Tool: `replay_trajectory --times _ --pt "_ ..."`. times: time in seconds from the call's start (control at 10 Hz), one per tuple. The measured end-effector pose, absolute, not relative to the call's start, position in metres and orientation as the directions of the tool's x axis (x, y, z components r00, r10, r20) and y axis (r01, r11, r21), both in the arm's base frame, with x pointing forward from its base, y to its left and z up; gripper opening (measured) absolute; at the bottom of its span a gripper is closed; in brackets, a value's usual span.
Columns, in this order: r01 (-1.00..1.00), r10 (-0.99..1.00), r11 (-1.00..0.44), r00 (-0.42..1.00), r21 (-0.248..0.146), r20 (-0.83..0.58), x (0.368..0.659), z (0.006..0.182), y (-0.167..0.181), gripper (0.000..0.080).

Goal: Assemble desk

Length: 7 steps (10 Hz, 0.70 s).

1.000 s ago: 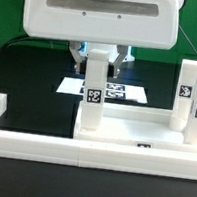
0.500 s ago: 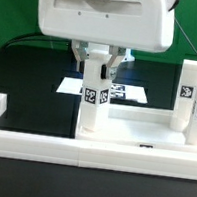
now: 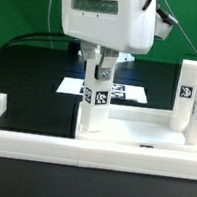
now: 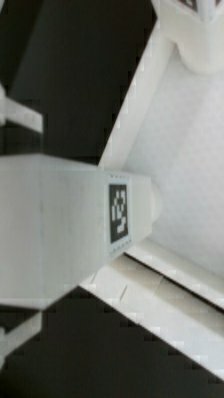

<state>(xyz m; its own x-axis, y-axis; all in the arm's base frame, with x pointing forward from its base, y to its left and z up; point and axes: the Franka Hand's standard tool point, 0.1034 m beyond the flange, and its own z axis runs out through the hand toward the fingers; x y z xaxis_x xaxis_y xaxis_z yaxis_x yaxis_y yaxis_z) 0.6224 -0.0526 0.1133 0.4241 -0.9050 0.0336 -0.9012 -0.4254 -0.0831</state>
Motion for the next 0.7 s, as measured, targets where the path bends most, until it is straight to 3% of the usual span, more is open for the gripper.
replay_trajectory --times 0.1,0.3,0.7 --pt "-0.895 -0.899 -0.437 0.436 -0.082 0.034 0.6222 0.1127 -0.0524 0.037" --pt "-0.854 -0.858 -0.514 0.513 -0.075 0.04 0.6232 0.1119 -0.0545 0.0604" --pt "-0.665 -0.668 -0.744 0.742 -0.057 0.063 0.624 0.1117 -0.0523 0.0647"
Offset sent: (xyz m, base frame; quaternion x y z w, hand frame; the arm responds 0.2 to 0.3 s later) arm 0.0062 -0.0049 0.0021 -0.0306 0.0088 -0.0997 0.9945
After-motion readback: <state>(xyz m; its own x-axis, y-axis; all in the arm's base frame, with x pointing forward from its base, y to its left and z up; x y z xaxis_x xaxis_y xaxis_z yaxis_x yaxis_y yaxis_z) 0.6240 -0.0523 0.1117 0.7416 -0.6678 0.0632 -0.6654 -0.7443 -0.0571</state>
